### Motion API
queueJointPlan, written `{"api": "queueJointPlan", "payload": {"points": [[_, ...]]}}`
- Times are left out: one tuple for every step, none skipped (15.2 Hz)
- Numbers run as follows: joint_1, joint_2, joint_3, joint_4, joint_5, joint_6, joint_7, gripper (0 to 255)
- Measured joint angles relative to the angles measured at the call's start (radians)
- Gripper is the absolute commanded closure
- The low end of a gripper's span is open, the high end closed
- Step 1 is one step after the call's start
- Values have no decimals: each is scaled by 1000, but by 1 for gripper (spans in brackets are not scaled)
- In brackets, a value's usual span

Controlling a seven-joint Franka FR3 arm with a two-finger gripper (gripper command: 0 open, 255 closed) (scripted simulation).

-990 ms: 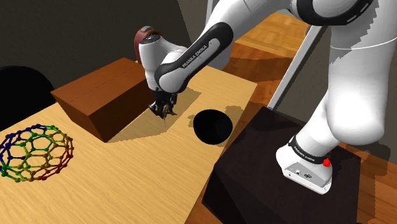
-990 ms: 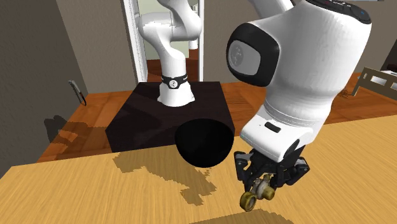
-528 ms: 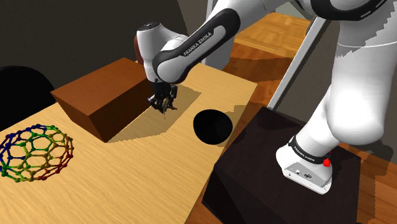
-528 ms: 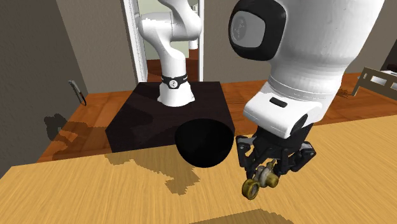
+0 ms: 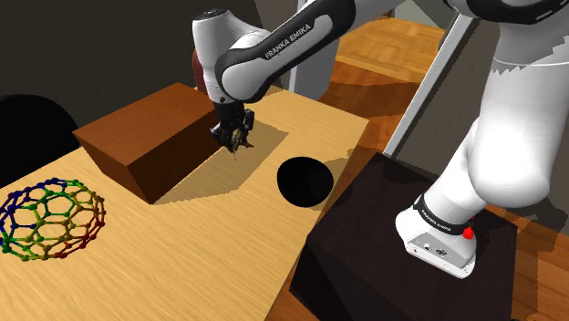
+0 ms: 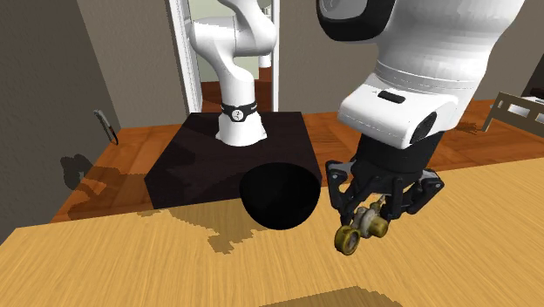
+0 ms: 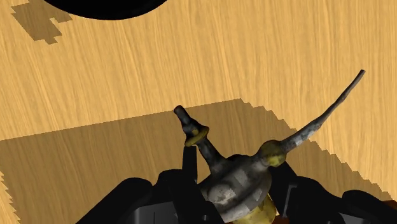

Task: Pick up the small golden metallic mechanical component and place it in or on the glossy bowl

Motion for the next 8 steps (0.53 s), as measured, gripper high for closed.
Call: {"api": "queueJointPlan", "payload": {"points": [[0,-2,1,6,1,-8,0,255],[-2,-20,2,-16,5,-3,-2,255],[-12,-51,3,-61,12,12,-12,255],[-17,-77,5,-102,18,28,-15,255],[-22,-108,6,-146,25,42,-21,255],[-30,-147,8,-195,35,54,-31,255],[-34,-183,10,-245,45,70,-36,255],[-42,-221,10,-296,55,84,-48,255]]}}
